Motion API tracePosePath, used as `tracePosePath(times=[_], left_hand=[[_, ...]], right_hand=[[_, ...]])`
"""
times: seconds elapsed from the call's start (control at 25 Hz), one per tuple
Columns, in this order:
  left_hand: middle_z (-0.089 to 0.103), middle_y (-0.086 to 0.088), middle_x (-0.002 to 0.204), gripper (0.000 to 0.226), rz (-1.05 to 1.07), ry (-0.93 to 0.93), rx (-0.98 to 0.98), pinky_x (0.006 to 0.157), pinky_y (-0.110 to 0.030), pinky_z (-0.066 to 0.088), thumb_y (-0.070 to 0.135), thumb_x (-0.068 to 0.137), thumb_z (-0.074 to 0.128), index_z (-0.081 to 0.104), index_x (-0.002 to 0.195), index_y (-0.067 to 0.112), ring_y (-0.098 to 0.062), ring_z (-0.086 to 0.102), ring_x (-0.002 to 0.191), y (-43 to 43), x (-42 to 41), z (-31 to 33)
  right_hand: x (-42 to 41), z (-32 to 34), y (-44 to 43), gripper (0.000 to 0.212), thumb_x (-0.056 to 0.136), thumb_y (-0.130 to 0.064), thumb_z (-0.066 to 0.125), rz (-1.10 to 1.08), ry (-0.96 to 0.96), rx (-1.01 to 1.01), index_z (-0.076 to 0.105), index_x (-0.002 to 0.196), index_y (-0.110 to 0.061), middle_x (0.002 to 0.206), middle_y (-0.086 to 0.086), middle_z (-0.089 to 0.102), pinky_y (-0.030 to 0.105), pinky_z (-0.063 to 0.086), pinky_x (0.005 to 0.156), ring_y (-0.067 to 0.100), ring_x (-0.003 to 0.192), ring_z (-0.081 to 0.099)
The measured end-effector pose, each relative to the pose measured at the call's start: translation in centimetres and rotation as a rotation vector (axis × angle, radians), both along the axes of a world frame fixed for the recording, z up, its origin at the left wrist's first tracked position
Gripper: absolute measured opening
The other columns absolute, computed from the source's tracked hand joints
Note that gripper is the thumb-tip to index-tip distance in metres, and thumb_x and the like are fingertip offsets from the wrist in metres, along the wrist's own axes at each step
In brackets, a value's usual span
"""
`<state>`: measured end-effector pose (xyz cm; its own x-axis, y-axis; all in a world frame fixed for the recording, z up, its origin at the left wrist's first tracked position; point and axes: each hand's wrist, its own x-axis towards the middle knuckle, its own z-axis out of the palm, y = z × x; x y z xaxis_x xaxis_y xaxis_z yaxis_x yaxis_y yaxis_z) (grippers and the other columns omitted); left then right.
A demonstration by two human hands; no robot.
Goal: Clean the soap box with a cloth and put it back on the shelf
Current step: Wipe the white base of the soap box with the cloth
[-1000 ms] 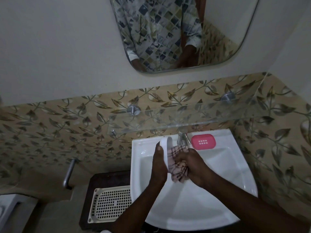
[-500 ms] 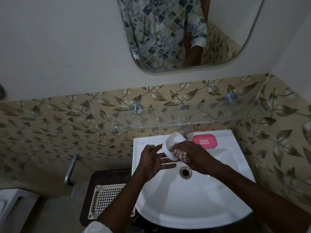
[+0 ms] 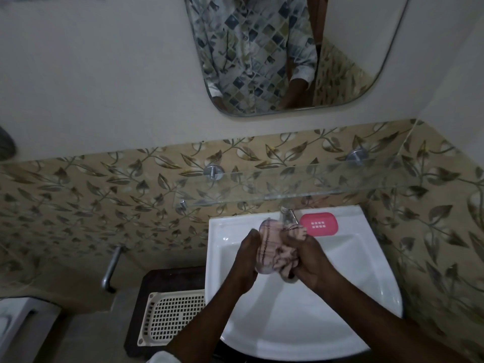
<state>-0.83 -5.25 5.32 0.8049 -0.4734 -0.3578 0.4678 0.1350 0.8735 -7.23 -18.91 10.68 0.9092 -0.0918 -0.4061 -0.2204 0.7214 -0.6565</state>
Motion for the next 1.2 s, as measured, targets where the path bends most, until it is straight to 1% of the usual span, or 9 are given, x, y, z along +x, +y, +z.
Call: tracePosePath(times=[0.08, 0.2, 0.4, 0.56, 0.72, 0.84, 1.04, 1.12, 1.2], left_hand=[[0.064, -0.022, 0.129, 0.056, 0.014, -0.058, -0.085, 0.097, -0.052, 0.052, 0.043, 0.09, 0.068, 0.058, 0.133, 0.009, -0.039, 0.061, 0.119, 1.0, 0.3, 0.2], [0.07, -0.014, 0.119, 0.045, 0.104, -0.167, 0.117, 0.097, -0.057, 0.051, 0.028, 0.085, 0.072, 0.063, 0.126, 0.013, -0.035, 0.065, 0.111, 1.7, 1.3, 1.0], [0.075, 0.003, 0.095, 0.016, 0.229, -0.766, 0.688, 0.075, -0.007, 0.043, 0.014, 0.087, 0.067, 0.073, 0.102, 0.013, -0.004, 0.064, 0.086, 0.5, 1.2, 2.1], [0.07, 0.009, 0.072, 0.008, 0.226, -0.806, 0.635, 0.059, -0.014, 0.046, 0.006, 0.084, 0.067, 0.071, 0.084, 0.013, -0.004, 0.066, 0.07, -0.4, 0.4, 1.8], [0.072, 0.009, 0.073, 0.025, 0.235, -0.864, 0.645, 0.057, -0.014, 0.044, -0.004, 0.075, 0.058, 0.069, 0.08, 0.019, 0.001, 0.065, 0.071, 0.1, 0.8, 1.5], [0.071, 0.006, 0.068, 0.023, 0.252, -0.878, 0.65, 0.054, -0.009, 0.038, 0.0, 0.079, 0.063, 0.063, 0.071, 0.022, 0.008, 0.063, 0.066, -0.1, 1.2, 1.6], [0.061, 0.025, 0.06, 0.036, 0.34, -0.813, 0.547, 0.054, -0.014, 0.039, -0.001, 0.081, 0.059, 0.059, 0.066, 0.031, 0.007, 0.055, 0.059, 0.2, 0.5, 1.6], [0.058, 0.023, 0.058, 0.037, 0.373, -0.829, 0.512, 0.052, -0.015, 0.036, 0.002, 0.079, 0.058, 0.054, 0.062, 0.034, 0.006, 0.051, 0.055, 0.2, 0.5, 2.1], [0.068, 0.018, 0.071, 0.022, 0.461, -0.795, 0.459, 0.058, -0.018, 0.044, 0.009, 0.081, 0.06, 0.067, 0.074, 0.029, 0.001, 0.061, 0.066, 0.2, 0.2, 2.7]], right_hand=[[0.9, 1.0, -0.8, 0.03, 0.092, 0.002, 0.055, -0.176, -0.021, 0.101, 0.056, 0.121, 0.01, 0.119, 0.032, 0.063, 0.049, 0.059, 0.078, 0.043, 0.106, 0.064], [1.2, 2.4, -2.8, 0.023, 0.085, 0.002, 0.066, -0.298, -0.098, -0.201, 0.069, 0.107, -0.001, 0.106, 0.021, 0.073, 0.044, 0.06, 0.08, 0.034, 0.097, 0.071], [1.2, 2.0, -2.7, 0.017, 0.093, -0.03, 0.064, -0.12, -0.137, -1.157, 0.053, 0.105, -0.026, 0.088, -0.004, 0.071, 0.022, 0.053, 0.064, 0.011, 0.081, 0.069], [0.9, -1.3, 0.7, 0.058, 0.088, -0.002, 0.057, 0.164, -0.575, -1.841, 0.045, 0.143, -0.017, 0.147, 0.009, 0.047, 0.035, 0.024, 0.118, 0.028, 0.14, 0.037], [1.4, -1.8, 0.3, 0.072, 0.076, 0.021, 0.052, 0.028, -0.444, -1.732, 0.053, 0.136, -0.017, 0.142, 0.006, 0.053, 0.044, 0.032, 0.115, 0.028, 0.137, 0.044], [1.7, -1.3, 1.7, 0.069, 0.066, 0.018, 0.052, 0.009, -0.596, -1.825, 0.059, 0.131, -0.004, 0.138, 0.012, 0.056, 0.047, 0.029, 0.116, 0.029, 0.134, 0.045], [2.2, -0.1, 3.1, 0.051, 0.078, 0.006, 0.051, -0.103, -0.474, -1.726, 0.064, 0.126, -0.006, 0.132, 0.009, 0.061, 0.046, 0.039, 0.111, 0.026, 0.129, 0.051], [2.2, -0.9, 3.7, 0.046, 0.086, -0.002, 0.044, -0.124, -0.522, -1.716, 0.063, 0.127, -0.009, 0.132, 0.008, 0.061, 0.036, 0.044, 0.107, 0.017, 0.126, 0.054], [2.5, -1.3, 2.8, 0.037, 0.091, -0.005, 0.05, -0.168, -0.296, -1.487, 0.066, 0.123, -0.013, 0.117, 0.004, 0.069, 0.01, 0.054, 0.073, -0.009, 0.092, 0.066]])
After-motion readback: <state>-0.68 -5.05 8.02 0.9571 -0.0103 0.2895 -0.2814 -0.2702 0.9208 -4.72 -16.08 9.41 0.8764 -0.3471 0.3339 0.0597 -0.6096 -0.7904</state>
